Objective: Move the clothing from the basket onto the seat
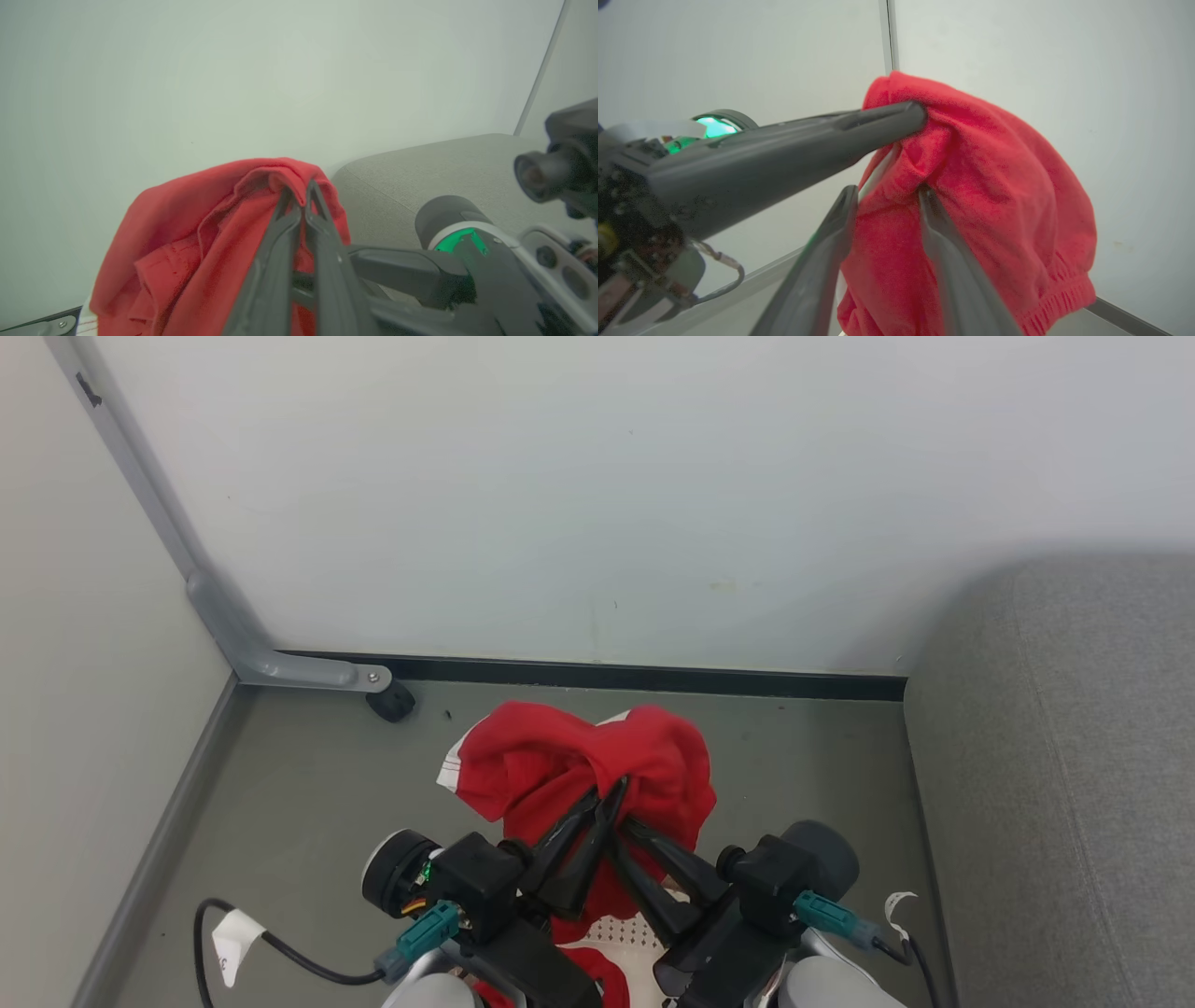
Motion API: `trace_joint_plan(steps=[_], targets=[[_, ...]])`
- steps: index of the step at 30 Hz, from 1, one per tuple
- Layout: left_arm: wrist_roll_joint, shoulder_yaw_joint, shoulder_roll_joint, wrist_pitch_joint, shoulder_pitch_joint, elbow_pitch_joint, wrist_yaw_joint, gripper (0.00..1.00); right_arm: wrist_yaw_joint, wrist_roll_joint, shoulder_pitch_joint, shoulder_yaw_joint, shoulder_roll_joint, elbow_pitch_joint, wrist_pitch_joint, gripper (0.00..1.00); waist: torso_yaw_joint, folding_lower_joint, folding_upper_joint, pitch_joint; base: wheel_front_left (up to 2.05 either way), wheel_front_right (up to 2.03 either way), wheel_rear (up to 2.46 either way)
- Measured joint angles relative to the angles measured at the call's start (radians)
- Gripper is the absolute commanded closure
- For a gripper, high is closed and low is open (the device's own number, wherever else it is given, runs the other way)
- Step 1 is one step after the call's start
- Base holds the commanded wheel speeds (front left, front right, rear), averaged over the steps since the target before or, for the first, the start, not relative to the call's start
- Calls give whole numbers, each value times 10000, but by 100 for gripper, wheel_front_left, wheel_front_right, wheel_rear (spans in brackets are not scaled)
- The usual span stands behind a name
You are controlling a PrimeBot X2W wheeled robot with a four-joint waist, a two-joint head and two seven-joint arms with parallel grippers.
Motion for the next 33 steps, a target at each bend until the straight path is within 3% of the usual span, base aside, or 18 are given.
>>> trace_joint_plan(steps=[16, 17, 19, 20, 33], targets=[[0, -25, 67, 174, 27, -4, 46, 100, -217, 612, -367, 151, 8, 602, -13, 100, 16, 0, 0, 48, 0, 0, 0], [0, -19, 94, 211, 58, -8, 79, 86, -217, 646, -372, 119, 6, 669, -13, 100, -6, 0, 0, 53, 0, 0, 0], [0, 2, 199, 240, 219, -42, 94, 42, -217, 704, -385, 81, 12, 763, -12, 100, -72, -1, 0, 67, 0, 0, 0], [0, 4, 245, 245, 274, -44, 134, 3, -217, 702, -385, 2, 21, 823, -12, 100, -113, -1, 0, 75, 0, 0, 0], [0, 42, 453, 291, 489, -322, 336, 0, -428, 851, -766, -1179, -347, 1195, -13, 100, -680, -2, 0, 208, 0, 0, 0]])
